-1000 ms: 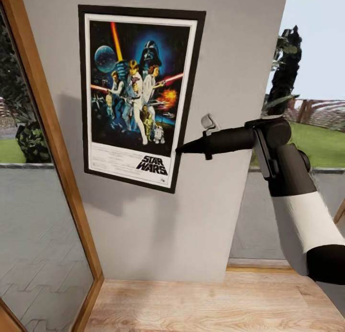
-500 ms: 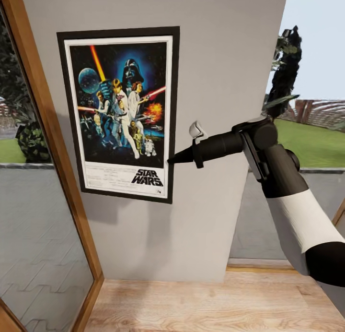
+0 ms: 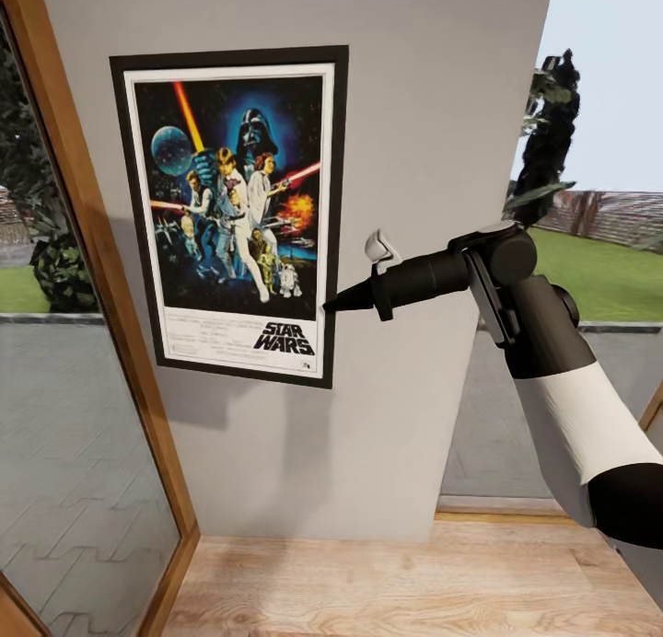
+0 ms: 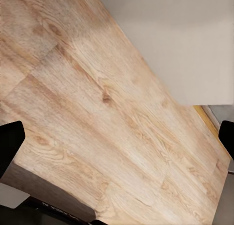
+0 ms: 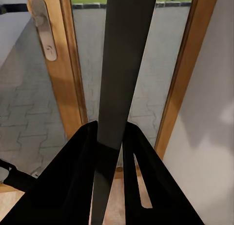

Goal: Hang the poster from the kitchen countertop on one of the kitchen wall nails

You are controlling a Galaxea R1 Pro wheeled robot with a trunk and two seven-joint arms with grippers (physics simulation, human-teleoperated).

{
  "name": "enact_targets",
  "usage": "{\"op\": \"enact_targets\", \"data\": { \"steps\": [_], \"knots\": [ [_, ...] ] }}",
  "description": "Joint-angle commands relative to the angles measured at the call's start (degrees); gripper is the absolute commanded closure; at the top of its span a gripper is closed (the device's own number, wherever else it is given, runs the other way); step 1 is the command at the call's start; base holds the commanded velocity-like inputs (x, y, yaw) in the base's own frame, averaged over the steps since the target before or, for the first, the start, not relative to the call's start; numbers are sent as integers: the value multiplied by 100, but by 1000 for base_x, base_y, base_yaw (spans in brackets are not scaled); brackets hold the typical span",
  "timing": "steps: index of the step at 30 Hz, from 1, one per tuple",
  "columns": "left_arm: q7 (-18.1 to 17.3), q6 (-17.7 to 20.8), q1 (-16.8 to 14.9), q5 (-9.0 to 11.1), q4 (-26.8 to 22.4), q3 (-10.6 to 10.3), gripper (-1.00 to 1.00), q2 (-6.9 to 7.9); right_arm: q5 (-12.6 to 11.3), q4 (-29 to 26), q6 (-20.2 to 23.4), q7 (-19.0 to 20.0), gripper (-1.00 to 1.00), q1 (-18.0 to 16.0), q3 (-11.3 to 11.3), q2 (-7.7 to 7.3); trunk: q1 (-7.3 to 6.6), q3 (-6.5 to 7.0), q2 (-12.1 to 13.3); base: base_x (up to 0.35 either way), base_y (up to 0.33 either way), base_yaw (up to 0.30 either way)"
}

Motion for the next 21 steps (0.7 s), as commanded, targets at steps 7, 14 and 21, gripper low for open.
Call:
{"op": "enact_targets", "data": {
  "steps": [7, 14, 21],
  "knots": [
    [-5, -32, 0, 31, 3, -48, -100, 2, -4, -13, 77, 32, 100, -1, 5, -3, 2, -3, -4, 1, 0, 0],
    [-5, -26, 0, 31, 7, -45, -100, 2, 12, -17, 78, 25, 100, -1, 1, -3, 2, -3, -4, 110, 0, 0],
    [2, -24, 0, 39, 65, -40, -100, 2, 36, -18, 78, 23, 100, 3, -3, -12, 2, -3, -4, 27, 0, 0]
  ]
}}
